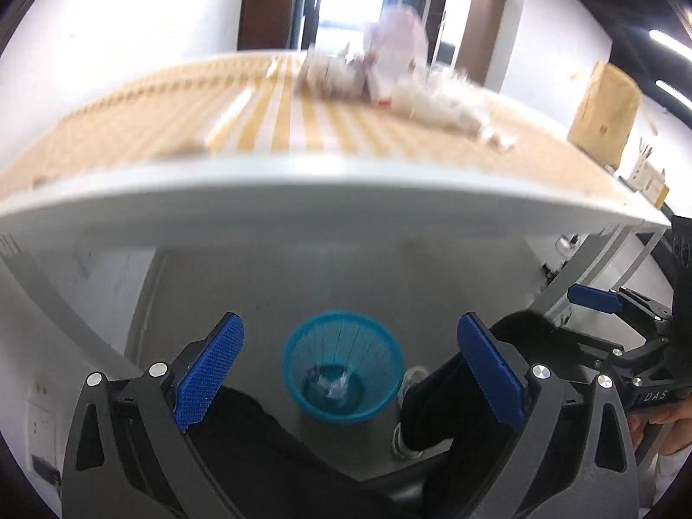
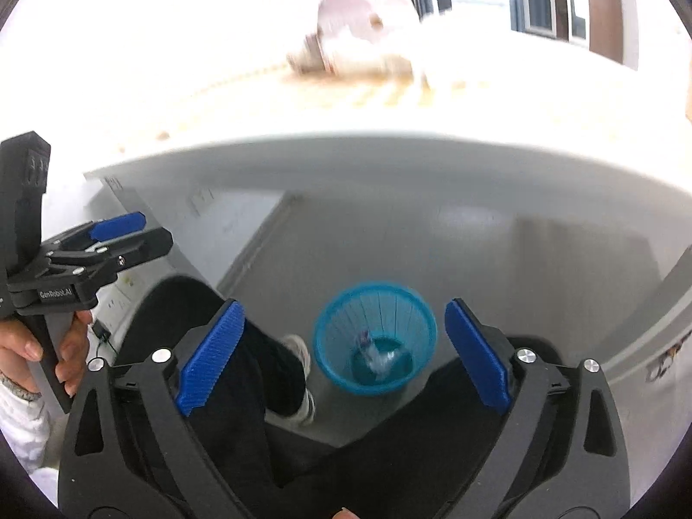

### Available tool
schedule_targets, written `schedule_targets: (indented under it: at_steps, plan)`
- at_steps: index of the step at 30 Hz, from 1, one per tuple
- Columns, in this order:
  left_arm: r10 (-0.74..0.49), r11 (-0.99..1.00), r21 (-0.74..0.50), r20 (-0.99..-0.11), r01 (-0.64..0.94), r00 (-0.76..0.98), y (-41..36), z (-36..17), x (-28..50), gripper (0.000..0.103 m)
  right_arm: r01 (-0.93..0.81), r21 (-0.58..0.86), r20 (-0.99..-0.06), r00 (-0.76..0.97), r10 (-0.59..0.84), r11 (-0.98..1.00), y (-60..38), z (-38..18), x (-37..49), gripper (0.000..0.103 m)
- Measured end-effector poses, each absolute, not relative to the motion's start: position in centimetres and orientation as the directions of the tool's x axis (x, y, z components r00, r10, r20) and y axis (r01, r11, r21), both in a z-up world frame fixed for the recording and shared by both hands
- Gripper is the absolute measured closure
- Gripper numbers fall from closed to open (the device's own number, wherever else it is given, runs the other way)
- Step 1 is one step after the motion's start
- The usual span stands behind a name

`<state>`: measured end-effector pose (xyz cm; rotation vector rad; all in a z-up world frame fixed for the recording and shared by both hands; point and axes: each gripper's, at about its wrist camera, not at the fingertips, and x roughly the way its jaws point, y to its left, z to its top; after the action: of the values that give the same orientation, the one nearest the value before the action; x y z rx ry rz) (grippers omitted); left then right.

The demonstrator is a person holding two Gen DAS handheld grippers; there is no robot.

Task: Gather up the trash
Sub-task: 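Raise both tools back toward the trash pile on the table, then grasp the pink-and-white zip bag with the left gripper while the right grasps white tissue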

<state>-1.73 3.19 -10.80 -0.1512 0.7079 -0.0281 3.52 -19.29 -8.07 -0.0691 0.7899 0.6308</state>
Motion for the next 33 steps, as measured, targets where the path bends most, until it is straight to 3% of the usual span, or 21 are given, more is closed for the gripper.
schedule_targets:
  at_steps: [12,18,26,30,33]
  plan:
    - [-0.074,0.989,-0.148,-0.507,-0.002,0.859,4.0,-3.6,-0.4,0.006,-0.528,0.153,-0.549,0.657,0.516,0.835,-18.7,-1.6,8.3,0.009]
    - [-0.072,0.987,-0.16,-0.46,-0.002,0.885,4.3,-0.8,2.1,0.006,-0.49,0.207,-0.55,0.657,0.515,0.847,-19.4,-0.6,13.1,0.009]
    - [-0.067,0.99,-0.14,-0.465,0.002,0.883,3.8,0.8,6.2,0.006,-0.483,0.21,-0.556,0.656,0.51,0.85,-19.1,-0.8,17.1,0.009]
    - [-0.058,0.992,-0.124,-0.472,-0.001,0.88,3.6,1.3,8.9,0.006,-0.478,0.102,-0.577,0.686,0.443,0.872,-18.5,-0.8,18.5,0.01]
    - [-0.056,0.995,-0.098,-0.489,0.009,0.871,3.0,1.5,10.9,0.006,-0.501,0.134,-0.599,0.647,0.473,0.855,-18.5,-1.5,20.0,0.01]
